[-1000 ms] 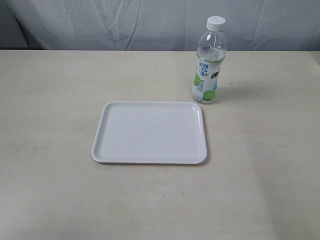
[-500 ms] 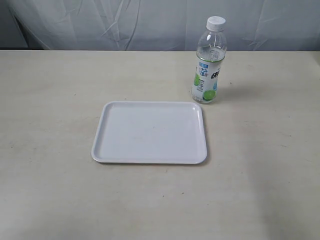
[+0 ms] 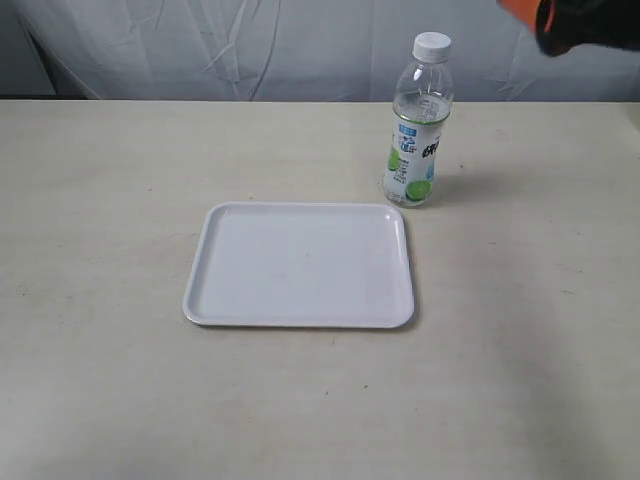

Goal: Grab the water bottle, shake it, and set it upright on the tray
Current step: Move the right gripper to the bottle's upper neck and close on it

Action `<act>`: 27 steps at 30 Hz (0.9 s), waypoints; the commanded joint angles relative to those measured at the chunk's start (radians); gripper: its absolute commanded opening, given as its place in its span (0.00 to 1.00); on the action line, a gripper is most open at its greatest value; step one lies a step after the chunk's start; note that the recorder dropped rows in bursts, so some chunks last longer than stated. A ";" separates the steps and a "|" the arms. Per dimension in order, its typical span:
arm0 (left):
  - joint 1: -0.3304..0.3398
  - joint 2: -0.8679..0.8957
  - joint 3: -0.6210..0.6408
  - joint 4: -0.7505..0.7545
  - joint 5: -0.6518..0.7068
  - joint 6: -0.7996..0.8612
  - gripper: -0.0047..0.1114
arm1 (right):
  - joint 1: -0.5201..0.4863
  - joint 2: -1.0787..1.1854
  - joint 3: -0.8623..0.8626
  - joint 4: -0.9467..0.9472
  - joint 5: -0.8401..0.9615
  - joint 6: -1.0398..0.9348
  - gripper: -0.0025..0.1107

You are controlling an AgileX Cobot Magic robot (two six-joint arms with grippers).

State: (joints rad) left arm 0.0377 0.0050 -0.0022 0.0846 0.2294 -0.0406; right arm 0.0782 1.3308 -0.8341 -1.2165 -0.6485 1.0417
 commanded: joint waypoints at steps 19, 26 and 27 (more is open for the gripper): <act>0.000 -0.005 0.002 0.000 -0.005 -0.004 0.04 | 0.183 0.548 -0.292 0.053 0.149 -0.159 0.87; 0.000 -0.005 0.002 0.000 -0.005 -0.004 0.04 | 0.198 0.636 -0.390 0.091 0.209 -0.159 0.87; 0.000 -0.005 0.002 0.000 -0.005 -0.004 0.04 | 0.197 0.645 -0.401 0.093 0.220 -0.159 0.87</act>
State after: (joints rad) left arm 0.0377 0.0050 -0.0022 0.0846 0.2294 -0.0406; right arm 0.2721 1.9495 -1.2017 -1.1445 -0.4655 0.8894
